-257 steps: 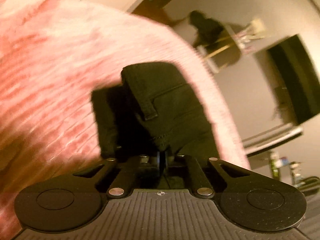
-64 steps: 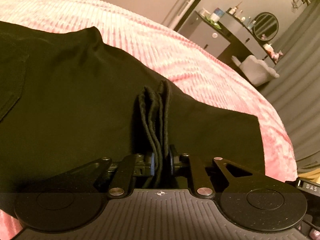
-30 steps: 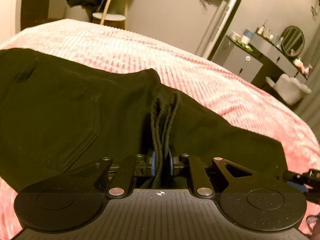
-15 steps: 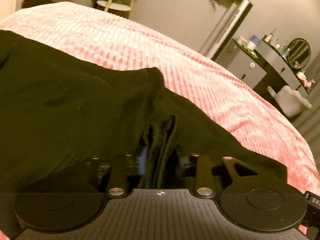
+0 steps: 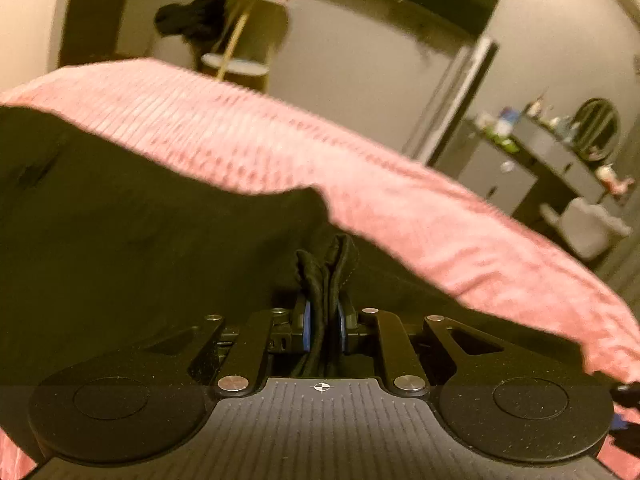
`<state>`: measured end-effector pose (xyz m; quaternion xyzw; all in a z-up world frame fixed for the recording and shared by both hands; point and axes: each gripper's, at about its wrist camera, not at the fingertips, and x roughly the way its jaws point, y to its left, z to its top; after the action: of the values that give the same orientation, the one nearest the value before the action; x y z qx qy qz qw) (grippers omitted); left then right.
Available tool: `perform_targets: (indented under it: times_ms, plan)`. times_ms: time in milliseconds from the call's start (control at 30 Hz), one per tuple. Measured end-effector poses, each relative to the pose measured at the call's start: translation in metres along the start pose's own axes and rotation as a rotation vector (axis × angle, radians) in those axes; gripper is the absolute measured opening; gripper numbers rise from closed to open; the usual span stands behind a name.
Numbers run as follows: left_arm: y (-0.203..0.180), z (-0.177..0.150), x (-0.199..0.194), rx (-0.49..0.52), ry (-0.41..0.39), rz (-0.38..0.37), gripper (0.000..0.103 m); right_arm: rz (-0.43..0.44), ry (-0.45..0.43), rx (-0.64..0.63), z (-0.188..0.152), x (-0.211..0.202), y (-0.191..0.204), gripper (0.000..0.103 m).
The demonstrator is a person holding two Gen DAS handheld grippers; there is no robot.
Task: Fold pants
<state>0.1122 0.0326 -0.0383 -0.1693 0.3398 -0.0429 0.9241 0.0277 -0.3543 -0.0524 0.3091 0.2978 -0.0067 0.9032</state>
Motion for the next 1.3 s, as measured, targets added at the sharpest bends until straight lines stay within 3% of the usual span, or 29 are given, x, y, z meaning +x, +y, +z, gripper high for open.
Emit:
perform_targets:
  times_ms: [100, 200, 267, 300, 333, 367, 433, 500, 533, 600, 700, 767, 833, 933, 967, 1000, 1100, 1233, 1300]
  plan:
    - [-0.001, -0.002, 0.003, 0.007, 0.012, 0.024, 0.015, 0.007, -0.021, 0.001, 0.001, -0.005, -0.001, 0.057]
    - [-0.001, 0.000, -0.012, 0.010, -0.031, 0.007, 0.015, -0.005, 0.003, -0.018, 0.000, -0.005, 0.002, 0.044]
    - [0.000, -0.001, -0.015, 0.020, -0.047, 0.026, 0.015, -0.125, 0.057, -0.053, -0.003, 0.004, 0.007, 0.039]
    - [0.001, -0.002, -0.008, 0.026, -0.024, 0.044, 0.016, -0.176, 0.114, -0.062, -0.004, 0.016, 0.006, 0.032]
    - [0.003, -0.002, 0.002, 0.024, 0.019, 0.054, 0.017, -0.208, 0.165, -0.074, -0.005, 0.026, 0.006, 0.032]
    - [0.005, -0.004, 0.009, 0.025, 0.052, 0.075, 0.028, -0.226, 0.174, -0.097, -0.005, 0.031, 0.009, 0.032]
    - [0.005, -0.003, 0.009, 0.027, 0.056, 0.085, 0.032, -0.264, 0.174, -0.178, -0.009, 0.037, 0.020, 0.035]
    - [0.006, 0.002, -0.003, -0.008, 0.044, 0.103, 0.056, -0.266, 0.167, -0.216, -0.013, 0.037, 0.025, 0.044]
    - [0.012, 0.005, -0.012, -0.050, 0.025, 0.085, 0.062, -0.249, 0.164, -0.214, -0.013, 0.037, 0.025, 0.052]
    - [0.031, 0.016, -0.035, -0.189, -0.018, 0.023, 0.082, -0.225, 0.152, -0.195, -0.011, 0.033, 0.022, 0.052]
    - [0.073, 0.029, -0.080, -0.376, -0.124, -0.017, 0.096, -0.172, 0.089, -0.171, -0.010, 0.019, 0.022, 0.051]
    - [0.106, 0.031, -0.109, -0.439, -0.185, -0.005, 0.096, -0.132, 0.054, -0.203, -0.011, 0.012, 0.027, 0.051]
    - [0.140, 0.031, -0.132, -0.467, -0.223, 0.054, 0.096, -0.134, 0.089, -0.274, -0.017, 0.018, 0.038, 0.051]
    - [0.188, 0.026, -0.153, -0.511, -0.240, 0.165, 0.097, -0.226, 0.213, -0.436, -0.033, 0.049, 0.059, 0.056]
    - [0.206, 0.022, -0.157, -0.551, -0.231, 0.203, 0.097, -0.248, 0.205, -0.486, -0.039, 0.054, 0.066, 0.059]
    - [0.220, 0.018, -0.159, -0.585, -0.227, 0.210, 0.097, -0.261, 0.184, -0.528, -0.044, 0.056, 0.073, 0.064]
    - [0.251, 0.009, -0.158, -0.665, -0.215, 0.221, 0.097, -0.279, 0.157, -0.585, -0.053, 0.060, 0.081, 0.065]
    - [0.274, 0.006, -0.149, -0.692, -0.199, 0.144, 0.096, -0.251, 0.162, -0.526, -0.045, 0.056, 0.075, 0.066]
    - [0.281, 0.005, -0.139, -0.699, -0.180, 0.140, 0.091, -0.255, 0.161, -0.525, -0.048, 0.055, 0.076, 0.066]
